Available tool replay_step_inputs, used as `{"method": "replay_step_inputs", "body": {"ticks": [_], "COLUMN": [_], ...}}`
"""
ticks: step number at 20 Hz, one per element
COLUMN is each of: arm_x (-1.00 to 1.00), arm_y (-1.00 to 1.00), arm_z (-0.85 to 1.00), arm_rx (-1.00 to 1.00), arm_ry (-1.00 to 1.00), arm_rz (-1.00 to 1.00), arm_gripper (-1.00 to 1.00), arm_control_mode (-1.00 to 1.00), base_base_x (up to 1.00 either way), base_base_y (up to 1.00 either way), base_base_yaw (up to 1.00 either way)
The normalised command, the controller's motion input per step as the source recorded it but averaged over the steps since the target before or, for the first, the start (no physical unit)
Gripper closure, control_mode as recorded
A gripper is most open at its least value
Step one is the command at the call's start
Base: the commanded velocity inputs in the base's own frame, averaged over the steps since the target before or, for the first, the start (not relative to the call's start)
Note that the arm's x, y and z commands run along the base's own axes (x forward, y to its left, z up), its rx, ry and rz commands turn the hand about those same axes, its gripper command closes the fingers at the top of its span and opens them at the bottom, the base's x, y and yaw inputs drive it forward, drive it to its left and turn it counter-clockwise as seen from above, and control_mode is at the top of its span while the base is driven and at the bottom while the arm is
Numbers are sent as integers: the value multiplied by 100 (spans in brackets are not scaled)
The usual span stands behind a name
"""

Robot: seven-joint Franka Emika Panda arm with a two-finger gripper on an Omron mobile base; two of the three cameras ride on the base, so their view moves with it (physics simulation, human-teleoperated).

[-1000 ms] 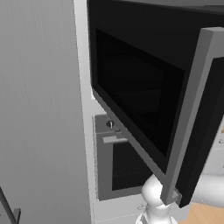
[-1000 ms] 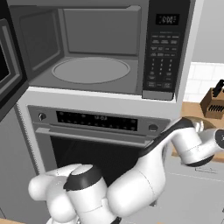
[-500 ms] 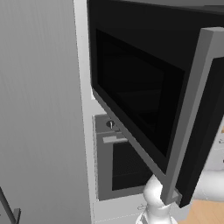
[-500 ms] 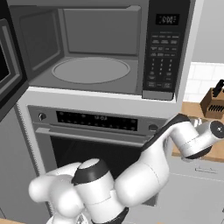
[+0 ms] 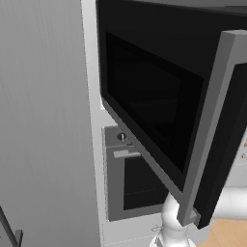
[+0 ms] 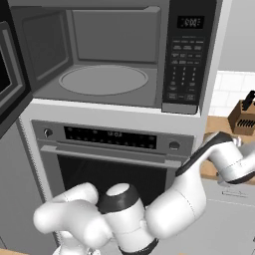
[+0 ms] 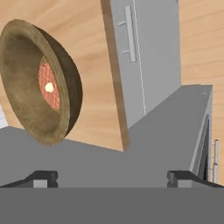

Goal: Open the microwave, place the bowl with waffle inside the microwave, then close the microwave door and turn it on.

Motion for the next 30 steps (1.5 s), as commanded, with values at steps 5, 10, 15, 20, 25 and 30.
{"method": "replay_step_inputs", "body": {"ticks": [5, 10, 15, 20, 25, 30], "arm_x": [11, 30, 30, 29, 45, 36], "arm_y": [-9, 0, 0, -9, -12, -45], "arm_z": [-9, -12, -25, -25, -15, -19], "arm_rx": [1, 0, 0, 0, 0, 0], "arm_ry": [0, 0, 0, 0, 0, 0], "arm_rz": [0, 0, 0, 0, 0, 0], "arm_gripper": [-100, -100, -100, -100, -100, -100], "arm_control_mode": [-100, -100, -100, -100, -100, -100], "base_base_x": [0, 0, 0, 0, 0, 0], "base_base_y": [0, 0, 0, 0, 0, 0], "base_base_yaw": [0, 0, 0, 0, 0, 0]}}
